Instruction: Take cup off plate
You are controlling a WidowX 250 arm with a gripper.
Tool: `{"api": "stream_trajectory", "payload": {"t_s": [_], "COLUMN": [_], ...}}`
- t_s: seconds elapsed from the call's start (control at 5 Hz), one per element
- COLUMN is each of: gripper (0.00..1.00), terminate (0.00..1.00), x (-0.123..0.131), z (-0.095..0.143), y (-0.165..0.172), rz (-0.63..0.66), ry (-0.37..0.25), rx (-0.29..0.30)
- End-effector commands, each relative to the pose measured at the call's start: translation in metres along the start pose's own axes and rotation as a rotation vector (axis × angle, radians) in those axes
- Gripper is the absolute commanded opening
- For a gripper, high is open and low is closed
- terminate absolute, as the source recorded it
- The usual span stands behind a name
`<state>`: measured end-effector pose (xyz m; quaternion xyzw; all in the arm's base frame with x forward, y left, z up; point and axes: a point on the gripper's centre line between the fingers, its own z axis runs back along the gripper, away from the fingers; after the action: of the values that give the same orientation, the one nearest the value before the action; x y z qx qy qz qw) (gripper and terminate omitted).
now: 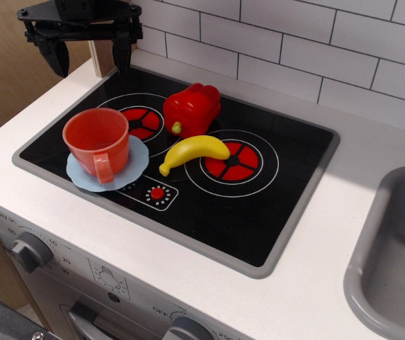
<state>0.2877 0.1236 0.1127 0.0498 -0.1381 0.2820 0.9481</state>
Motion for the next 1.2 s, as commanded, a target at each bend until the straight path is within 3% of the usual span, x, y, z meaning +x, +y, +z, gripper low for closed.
{"api": "stream_trajectory", "payload": {"t_s": [0.0,0.2,0.4,0.6,0.8,1.0], "gripper": [1.00,1.00,1.00,1.00,1.00,1.00], "terminate": [0.00,0.00,0.00,0.00,0.00,0.00], "x": [0.000,-0.017,-0.017,-0.027,-0.051,-0.076], "z": [0.000,0.030,0.049,0.053,0.049,0.043], "y": [0.000,-0.006,-0.011,-0.016,-0.018,-0.014], "rz": [0.000,-0.008,-0.018,-0.008,0.048,0.042], "ry": [0.000,-0.035,-0.066,-0.016,0.039,0.074], "rx": [0.000,-0.025,-0.051,-0.041,0.014,0.016]}}
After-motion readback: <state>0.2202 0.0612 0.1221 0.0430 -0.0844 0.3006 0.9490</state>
